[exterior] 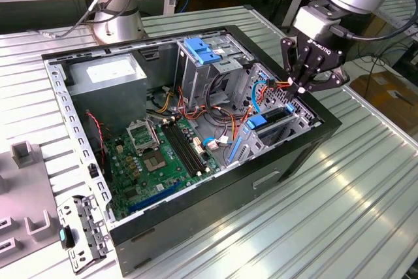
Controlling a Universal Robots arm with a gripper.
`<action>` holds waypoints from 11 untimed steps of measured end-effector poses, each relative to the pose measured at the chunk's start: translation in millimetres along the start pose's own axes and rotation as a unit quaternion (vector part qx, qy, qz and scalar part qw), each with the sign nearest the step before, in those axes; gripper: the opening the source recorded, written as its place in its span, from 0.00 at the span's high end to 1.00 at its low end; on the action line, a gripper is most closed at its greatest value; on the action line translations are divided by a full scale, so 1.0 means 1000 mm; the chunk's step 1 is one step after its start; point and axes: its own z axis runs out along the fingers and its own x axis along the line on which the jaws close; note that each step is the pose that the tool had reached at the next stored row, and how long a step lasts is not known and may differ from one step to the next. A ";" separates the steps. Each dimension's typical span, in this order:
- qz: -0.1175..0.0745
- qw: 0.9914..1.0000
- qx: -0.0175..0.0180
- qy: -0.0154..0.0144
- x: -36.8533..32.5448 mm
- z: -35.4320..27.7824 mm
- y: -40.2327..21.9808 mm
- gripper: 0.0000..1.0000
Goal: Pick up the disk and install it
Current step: 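Insert the first disk wire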
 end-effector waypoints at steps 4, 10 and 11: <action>-0.006 1.000 0.000 -0.001 0.0000 -0.0113 0.0002 0.89; -0.044 0.999 0.001 -0.001 0.0001 -0.0137 0.0000 0.89; -0.061 0.998 0.001 0.000 0.0001 -0.0134 -0.0002 0.89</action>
